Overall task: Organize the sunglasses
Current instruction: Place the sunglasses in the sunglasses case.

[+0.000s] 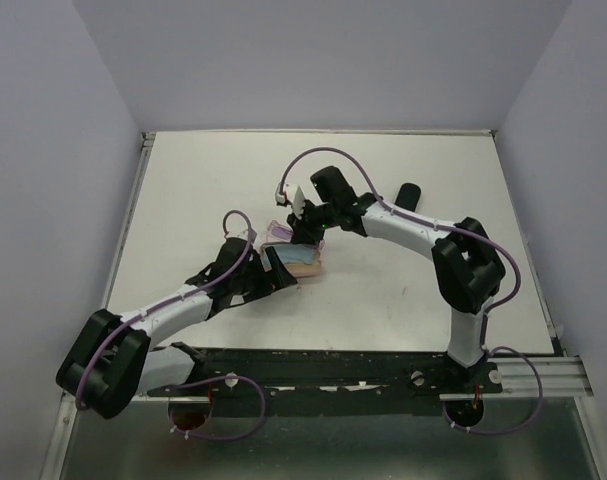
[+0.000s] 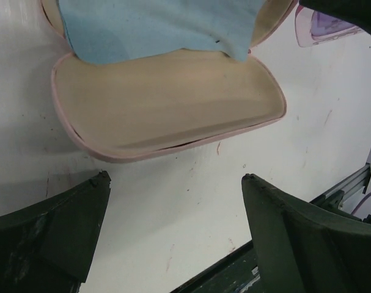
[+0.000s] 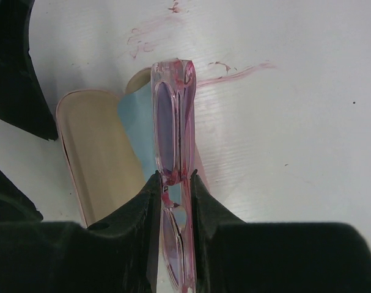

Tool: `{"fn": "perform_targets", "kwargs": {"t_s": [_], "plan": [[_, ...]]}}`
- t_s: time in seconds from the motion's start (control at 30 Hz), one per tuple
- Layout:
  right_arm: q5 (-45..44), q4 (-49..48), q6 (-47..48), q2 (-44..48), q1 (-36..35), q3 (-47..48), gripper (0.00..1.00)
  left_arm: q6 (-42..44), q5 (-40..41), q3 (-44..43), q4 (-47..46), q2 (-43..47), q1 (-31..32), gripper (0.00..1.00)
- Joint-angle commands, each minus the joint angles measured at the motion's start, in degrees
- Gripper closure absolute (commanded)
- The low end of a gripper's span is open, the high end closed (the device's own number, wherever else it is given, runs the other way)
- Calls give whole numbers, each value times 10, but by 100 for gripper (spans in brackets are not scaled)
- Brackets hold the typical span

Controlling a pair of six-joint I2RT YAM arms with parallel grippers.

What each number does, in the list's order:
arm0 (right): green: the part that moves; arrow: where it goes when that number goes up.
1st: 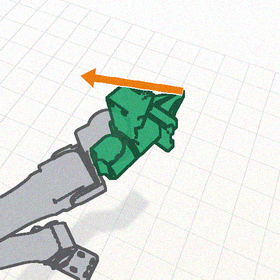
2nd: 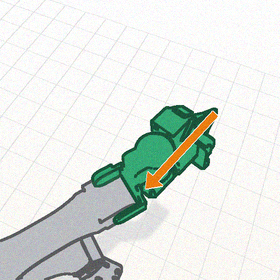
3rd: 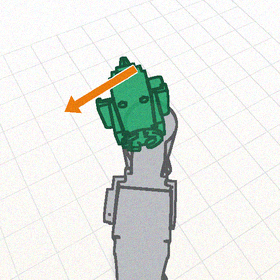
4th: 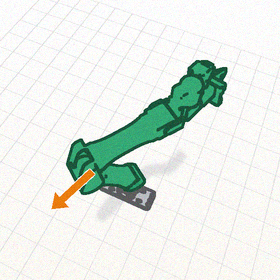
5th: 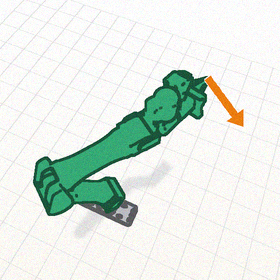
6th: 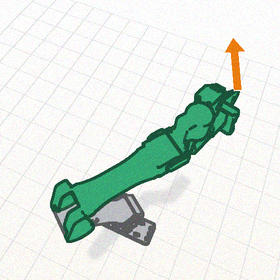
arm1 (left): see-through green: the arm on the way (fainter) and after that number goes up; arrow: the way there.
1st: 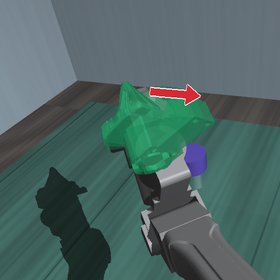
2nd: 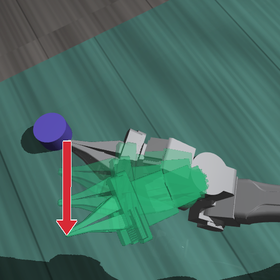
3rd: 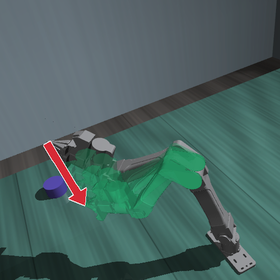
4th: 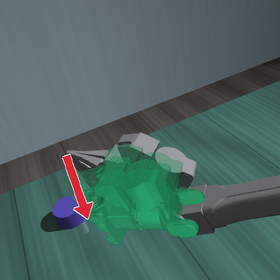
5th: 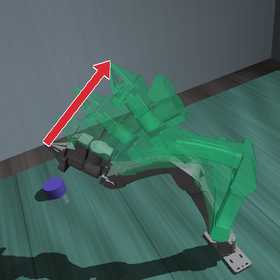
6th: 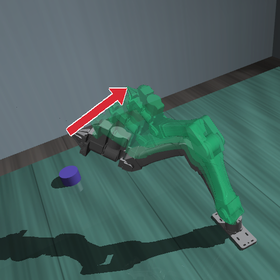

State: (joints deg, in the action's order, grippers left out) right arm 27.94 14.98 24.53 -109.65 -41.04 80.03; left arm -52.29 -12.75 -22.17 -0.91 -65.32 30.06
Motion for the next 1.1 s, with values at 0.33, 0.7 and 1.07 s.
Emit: {"fn": "perform_targets", "kwargs": {"t_s": [0.33,0.7,1.07], "plan": [[-25,-12,-40,-15,1,26,77,5,10,-89,23,-68,-28,2],[-95,-51,-139,14,2,-12,77,39,12,-147,28,-105,-46,2],[-123,-32,-264,19,0,-7,77,61,10,-183,38,-137,-55,2]]}}
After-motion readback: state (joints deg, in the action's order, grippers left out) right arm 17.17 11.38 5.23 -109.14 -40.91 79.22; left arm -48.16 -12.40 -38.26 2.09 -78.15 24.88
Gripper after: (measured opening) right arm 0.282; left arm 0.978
